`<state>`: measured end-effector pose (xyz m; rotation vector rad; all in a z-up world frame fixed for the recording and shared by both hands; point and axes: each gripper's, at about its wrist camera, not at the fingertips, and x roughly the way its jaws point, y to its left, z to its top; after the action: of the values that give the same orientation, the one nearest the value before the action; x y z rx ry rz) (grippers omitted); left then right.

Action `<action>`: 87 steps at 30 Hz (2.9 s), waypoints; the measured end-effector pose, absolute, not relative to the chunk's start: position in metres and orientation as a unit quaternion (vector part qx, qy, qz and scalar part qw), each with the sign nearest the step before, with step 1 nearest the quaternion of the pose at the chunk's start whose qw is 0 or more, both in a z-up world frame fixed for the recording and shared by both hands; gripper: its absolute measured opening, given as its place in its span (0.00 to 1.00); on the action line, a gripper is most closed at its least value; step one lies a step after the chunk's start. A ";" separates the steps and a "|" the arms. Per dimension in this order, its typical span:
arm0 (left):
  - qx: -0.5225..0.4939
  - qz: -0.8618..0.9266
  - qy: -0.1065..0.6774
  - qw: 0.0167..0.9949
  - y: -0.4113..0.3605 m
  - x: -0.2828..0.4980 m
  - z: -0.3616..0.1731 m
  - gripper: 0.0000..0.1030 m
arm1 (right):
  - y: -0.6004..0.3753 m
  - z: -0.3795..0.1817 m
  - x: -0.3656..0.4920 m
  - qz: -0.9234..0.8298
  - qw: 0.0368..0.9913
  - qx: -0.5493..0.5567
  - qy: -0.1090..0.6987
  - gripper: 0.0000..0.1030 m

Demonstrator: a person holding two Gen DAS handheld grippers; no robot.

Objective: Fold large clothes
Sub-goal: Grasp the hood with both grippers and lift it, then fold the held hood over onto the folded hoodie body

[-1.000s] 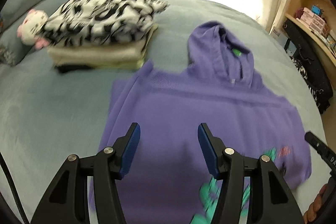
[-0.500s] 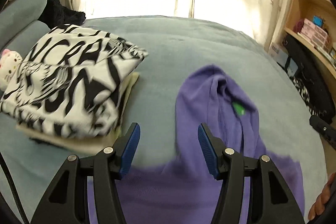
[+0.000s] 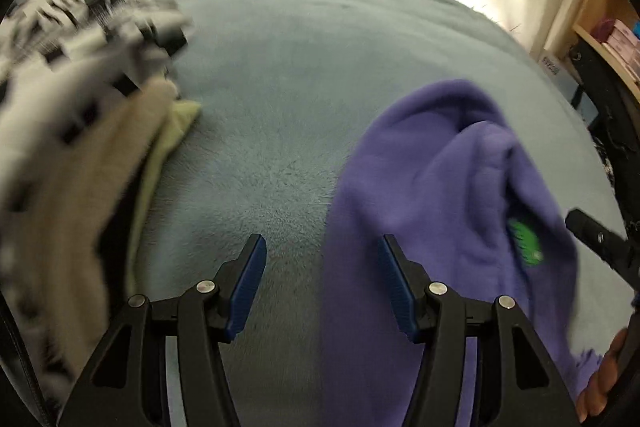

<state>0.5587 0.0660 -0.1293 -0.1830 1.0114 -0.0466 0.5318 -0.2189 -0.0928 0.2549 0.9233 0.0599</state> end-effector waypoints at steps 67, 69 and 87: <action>-0.260 -0.220 0.461 0.819 0.118 0.155 -0.113 0.43 | -0.224 -0.073 0.146 0.170 0.841 0.287 0.427 0.57; -0.282 -0.236 0.460 0.808 0.119 0.170 -0.126 0.43 | -0.224 -0.081 0.153 0.179 0.830 0.308 0.430 0.57; -0.237 -0.179 0.327 0.897 0.104 0.229 -0.102 0.11 | -0.188 -0.067 0.220 0.159 0.901 0.199 0.352 0.13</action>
<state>0.2290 0.1042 -0.1020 -0.4908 0.6775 -0.3698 0.2202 -0.1875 -0.0671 0.4114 0.7277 0.3299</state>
